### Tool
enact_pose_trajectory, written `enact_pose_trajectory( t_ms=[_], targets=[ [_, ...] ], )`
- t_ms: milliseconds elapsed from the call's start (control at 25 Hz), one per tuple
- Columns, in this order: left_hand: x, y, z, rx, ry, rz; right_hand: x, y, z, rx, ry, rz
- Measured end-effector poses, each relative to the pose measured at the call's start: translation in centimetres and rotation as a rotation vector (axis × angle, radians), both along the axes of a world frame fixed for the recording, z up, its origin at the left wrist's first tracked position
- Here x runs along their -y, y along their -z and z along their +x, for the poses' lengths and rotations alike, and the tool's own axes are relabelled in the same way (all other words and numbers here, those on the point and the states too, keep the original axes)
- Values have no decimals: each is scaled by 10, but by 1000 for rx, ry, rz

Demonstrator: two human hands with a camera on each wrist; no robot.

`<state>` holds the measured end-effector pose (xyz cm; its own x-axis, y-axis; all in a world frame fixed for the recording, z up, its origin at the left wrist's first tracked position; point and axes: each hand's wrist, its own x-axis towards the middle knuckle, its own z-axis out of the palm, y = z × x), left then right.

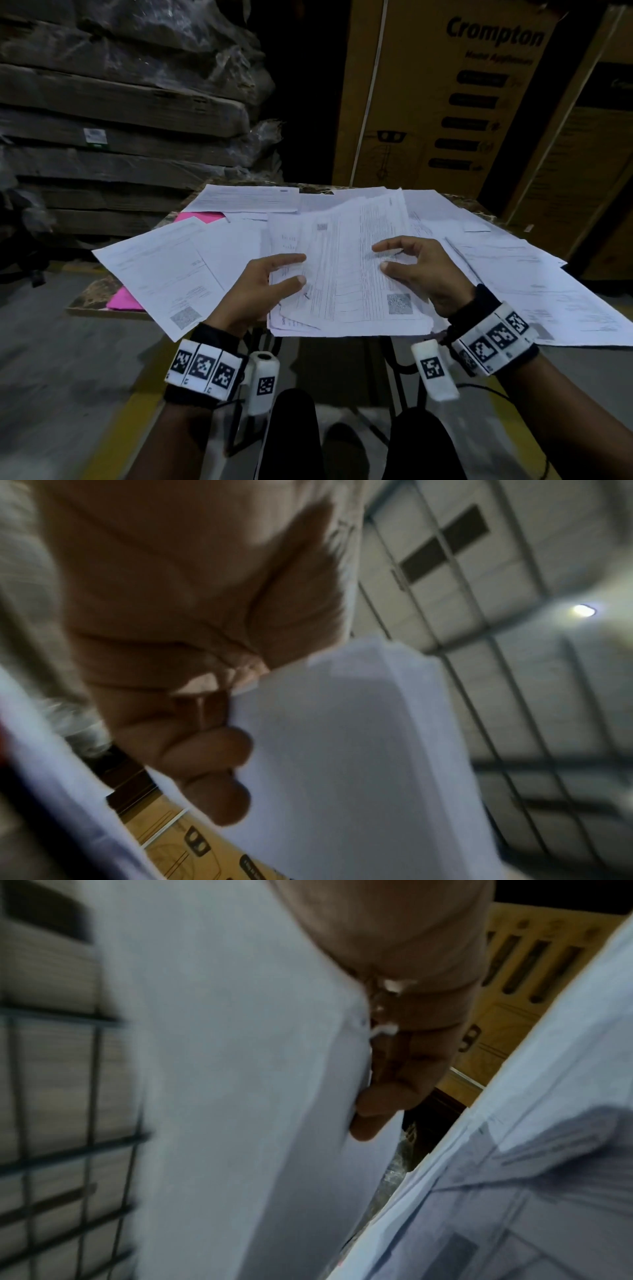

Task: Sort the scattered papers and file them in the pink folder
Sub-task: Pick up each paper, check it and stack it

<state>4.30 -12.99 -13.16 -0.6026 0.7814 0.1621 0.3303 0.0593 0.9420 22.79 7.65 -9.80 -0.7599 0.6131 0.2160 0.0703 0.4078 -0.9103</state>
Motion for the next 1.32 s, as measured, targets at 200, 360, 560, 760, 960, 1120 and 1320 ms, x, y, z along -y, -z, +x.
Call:
enact_pose_trajectory(
  t_ms=[200, 360, 560, 760, 960, 1120, 1320],
  targets=[
    [-12, -28, 14, -343, -47, 207, 19, -25, 11, -185, 187, 424],
    [-24, -24, 28, -436, -68, 285, 17, -11, 20, -280, 247, 469],
    [-41, -5, 43, -372, -78, 310, 10, 10, 17, -229, 143, 312],
    [-45, -18, 48, -400, -119, 434, 10, -9, 17, -396, 183, 371],
    [-48, 23, 39, -362, -88, 207, -3, 52, 16, -171, 100, 323],
    [-49, 34, 38, -297, -117, 180, -10, 54, 18, -140, 107, 281],
    [-45, 35, 40, -258, -90, 180, -4, 48, 20, -33, 51, 367]
  ],
)
